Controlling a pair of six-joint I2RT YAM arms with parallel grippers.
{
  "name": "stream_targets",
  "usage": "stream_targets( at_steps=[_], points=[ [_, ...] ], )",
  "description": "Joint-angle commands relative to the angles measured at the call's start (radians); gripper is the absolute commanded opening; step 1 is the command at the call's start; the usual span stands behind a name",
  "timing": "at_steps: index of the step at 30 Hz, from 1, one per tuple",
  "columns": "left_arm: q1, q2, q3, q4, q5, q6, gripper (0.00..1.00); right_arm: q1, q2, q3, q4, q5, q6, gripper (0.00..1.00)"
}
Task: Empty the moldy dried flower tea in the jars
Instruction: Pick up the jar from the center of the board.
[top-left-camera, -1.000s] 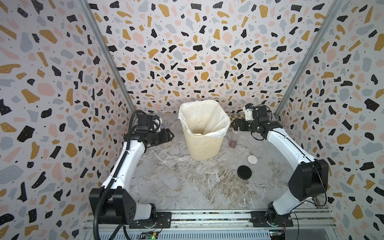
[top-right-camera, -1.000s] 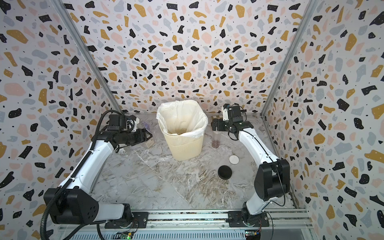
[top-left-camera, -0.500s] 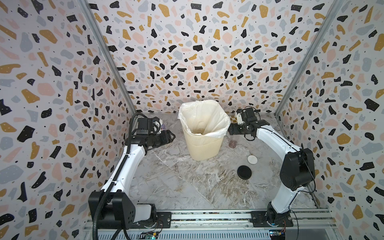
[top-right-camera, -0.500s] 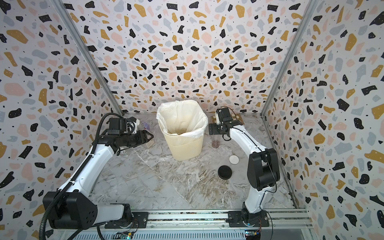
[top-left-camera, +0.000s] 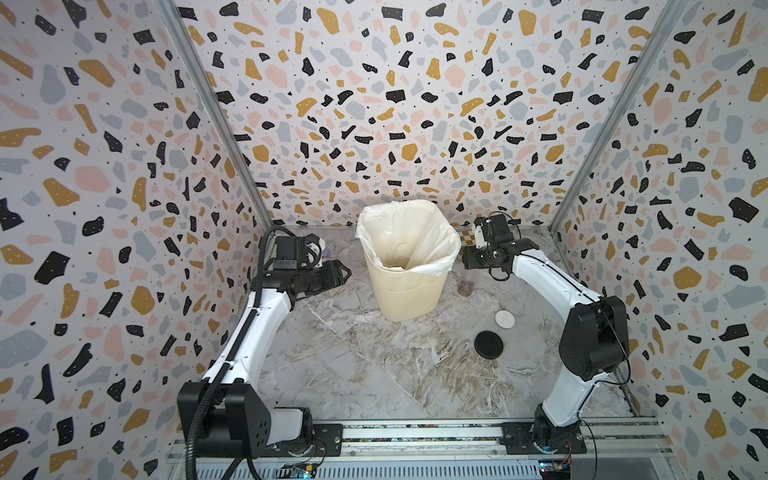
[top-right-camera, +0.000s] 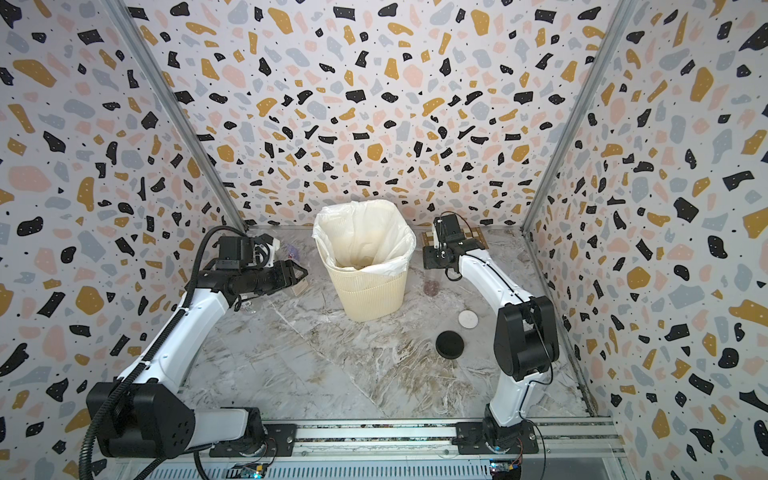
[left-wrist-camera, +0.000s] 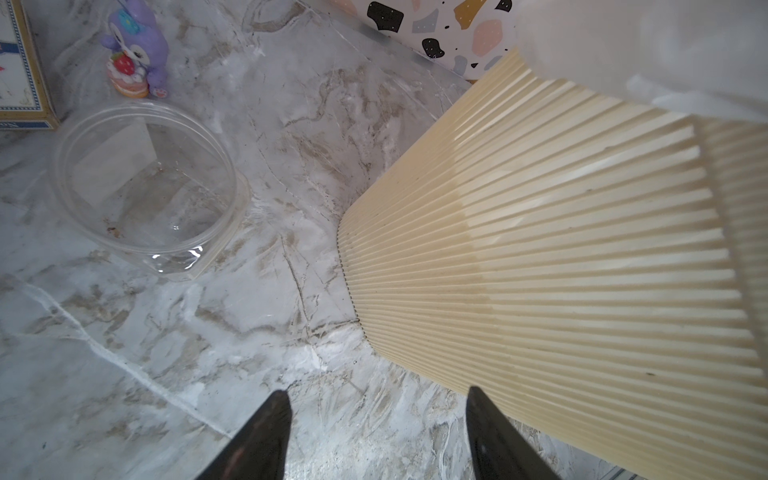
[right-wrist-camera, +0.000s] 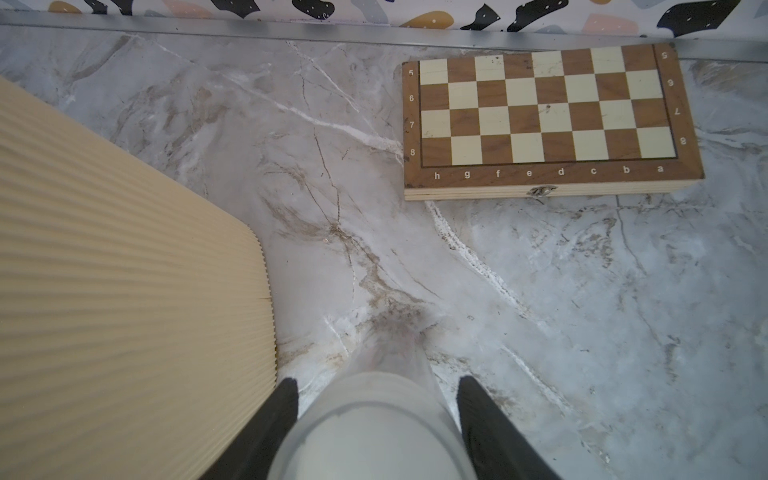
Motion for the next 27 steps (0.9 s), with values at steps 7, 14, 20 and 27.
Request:
stream_targets(
  at_steps=[7,14,20,27],
  points=[
    [0.003,-0.025,-0.002,0.029,0.065,0.031,0.65,-0.046,-0.079,0.036,-0.021,-0.115,0.020,0.58],
    [-0.011,-0.087,0.028,0.063,0.083,0.086,0.67,-0.146,-0.195,0.043,-0.017,-0.177,0.024,0.57],
    [-0.061,-0.121,0.057,0.055,0.152,0.191,0.71,-0.203,-0.272,0.084,-0.064,-0.231,0.012,0.56],
    [-0.161,-0.173,0.066,0.037,0.277,0.326,0.75,-0.197,-0.349,0.065,-0.187,-0.294,-0.017,0.55]
  ],
)
